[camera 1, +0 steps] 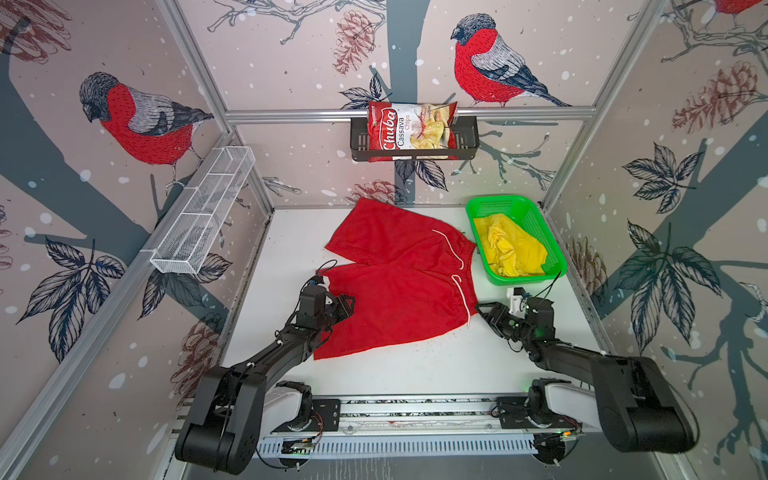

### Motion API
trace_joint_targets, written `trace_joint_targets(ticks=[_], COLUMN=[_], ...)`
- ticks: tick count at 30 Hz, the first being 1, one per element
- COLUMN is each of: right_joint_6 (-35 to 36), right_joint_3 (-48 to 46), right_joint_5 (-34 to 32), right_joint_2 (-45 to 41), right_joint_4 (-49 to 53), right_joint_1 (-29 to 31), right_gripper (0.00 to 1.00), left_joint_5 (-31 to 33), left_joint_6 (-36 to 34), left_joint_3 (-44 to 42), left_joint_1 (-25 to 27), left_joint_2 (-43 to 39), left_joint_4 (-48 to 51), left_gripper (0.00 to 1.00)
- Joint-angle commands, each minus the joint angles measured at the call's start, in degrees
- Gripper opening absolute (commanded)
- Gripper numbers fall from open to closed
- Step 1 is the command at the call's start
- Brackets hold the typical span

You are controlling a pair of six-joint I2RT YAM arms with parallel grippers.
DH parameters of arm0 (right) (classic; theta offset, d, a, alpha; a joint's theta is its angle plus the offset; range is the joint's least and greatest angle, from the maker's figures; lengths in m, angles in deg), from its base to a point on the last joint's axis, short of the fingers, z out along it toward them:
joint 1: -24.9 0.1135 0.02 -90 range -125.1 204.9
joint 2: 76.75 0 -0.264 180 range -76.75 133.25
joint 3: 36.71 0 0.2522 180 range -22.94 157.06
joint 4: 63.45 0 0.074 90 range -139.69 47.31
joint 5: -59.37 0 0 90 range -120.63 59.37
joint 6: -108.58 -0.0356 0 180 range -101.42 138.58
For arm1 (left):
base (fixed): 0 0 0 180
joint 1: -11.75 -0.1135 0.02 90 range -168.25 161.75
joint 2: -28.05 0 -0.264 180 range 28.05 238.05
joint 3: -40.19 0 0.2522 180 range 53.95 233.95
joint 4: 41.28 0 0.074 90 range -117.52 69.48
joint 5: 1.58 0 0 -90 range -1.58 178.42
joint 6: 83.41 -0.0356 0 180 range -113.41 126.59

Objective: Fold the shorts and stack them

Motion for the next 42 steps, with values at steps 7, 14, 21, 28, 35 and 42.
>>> trace_joint_targets(ticks=[7, 14, 21, 28, 35, 42], right_joint_6=[-3.60, -4.90, -7.98, -12.39, -13.85, -13.11], right_joint_3=[2.03, 2.58, 1.42, -1.61, -3.40, -3.03], right_joint_5=[1.93, -1.27, -5.51, -12.32, -18.77, -20.05], right_joint_2=[13.17, 17.26, 16.19, 6.00, -5.26, -10.07], right_joint_4=[-15.62, -18.97, -19.72, -13.54, -4.74, -0.57], right_joint_1=[3.63, 7.34, 8.24, 15.21, 18.59, 19.57], right_gripper=[0.57, 0.49, 0.14, 0.10, 0.10, 0.12], left_joint_5=[2.49, 3.70, 10.37, 17.63, 16.39, 18.33], left_joint_6=[-0.75, -0.57, 1.18, 0.33, -0.84, 8.90], left_joint_3=[-0.38, -0.39, 1.62, 4.98, 10.18, 13.53], left_joint_1=[0.00, 0.04, 0.01, -1.89, -3.64, -3.69], left_joint_2=[2.68, 5.91, 7.93, 10.25, 4.37, -8.07], left_joint_4=[-2.23, -2.85, 1.16, 6.95, 15.85, 31.33], left_gripper=[0.50, 0.50, 0.49, 0.51, 0.55, 0.55])
